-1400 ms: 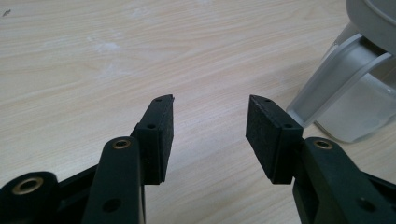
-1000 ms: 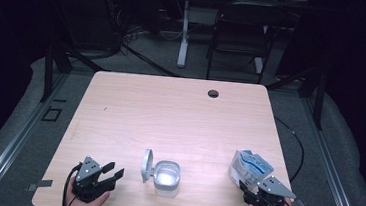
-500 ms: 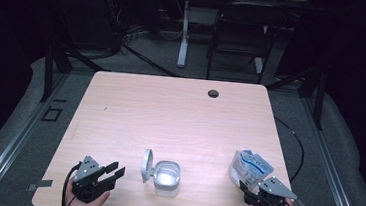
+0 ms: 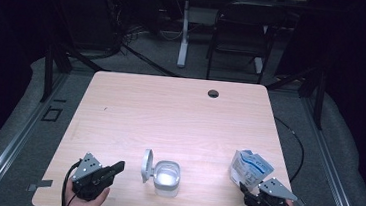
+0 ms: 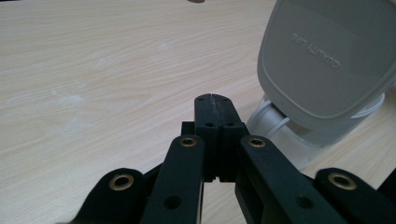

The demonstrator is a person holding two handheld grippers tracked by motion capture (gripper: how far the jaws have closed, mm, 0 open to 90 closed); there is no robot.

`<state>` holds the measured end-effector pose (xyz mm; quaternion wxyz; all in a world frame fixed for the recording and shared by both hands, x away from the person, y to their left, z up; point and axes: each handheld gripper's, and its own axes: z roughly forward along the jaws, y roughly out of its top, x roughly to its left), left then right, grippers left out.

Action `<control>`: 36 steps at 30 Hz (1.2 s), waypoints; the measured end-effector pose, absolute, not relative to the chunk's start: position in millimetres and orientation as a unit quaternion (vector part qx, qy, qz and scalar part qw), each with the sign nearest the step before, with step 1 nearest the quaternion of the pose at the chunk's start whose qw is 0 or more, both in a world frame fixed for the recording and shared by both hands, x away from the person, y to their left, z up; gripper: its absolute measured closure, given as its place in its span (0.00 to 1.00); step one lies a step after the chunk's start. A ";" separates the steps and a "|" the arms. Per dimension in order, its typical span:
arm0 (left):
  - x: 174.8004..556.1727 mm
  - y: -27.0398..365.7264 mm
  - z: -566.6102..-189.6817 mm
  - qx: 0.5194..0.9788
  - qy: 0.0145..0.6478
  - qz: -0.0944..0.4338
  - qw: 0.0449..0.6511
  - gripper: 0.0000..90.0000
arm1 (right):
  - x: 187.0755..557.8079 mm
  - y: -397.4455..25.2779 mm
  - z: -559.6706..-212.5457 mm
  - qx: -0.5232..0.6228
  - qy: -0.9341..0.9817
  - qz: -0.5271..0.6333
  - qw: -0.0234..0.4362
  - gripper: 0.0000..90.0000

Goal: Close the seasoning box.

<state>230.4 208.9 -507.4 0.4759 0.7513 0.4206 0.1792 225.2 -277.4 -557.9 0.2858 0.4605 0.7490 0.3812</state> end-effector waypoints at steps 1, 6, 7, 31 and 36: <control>230.4 208.9 -507.4 0.751 0.421 0.179 0.476 1.00 | 225.2 -277.4 -557.9 0.461 0.749 0.381 0.286 0.50; 230.2 206.3 -502.2 0.751 0.418 0.180 0.479 1.00 | 219.3 -280.8 -556.8 0.467 0.745 0.382 0.283 0.50; 230.3 205.7 -501.5 0.751 0.416 0.180 0.480 1.00 | 216.7 -282.7 -555.7 0.465 0.749 0.378 0.283 0.50; 228.5 177.6 -479.1 0.761 0.381 0.166 0.499 1.00 | 216.7 -285.6 -560.7 0.461 0.746 0.392 0.277 0.50; 228.7 172.9 -478.2 0.766 0.375 0.165 0.496 1.00 | 217.0 -286.4 -559.6 0.463 0.747 0.389 0.276 0.49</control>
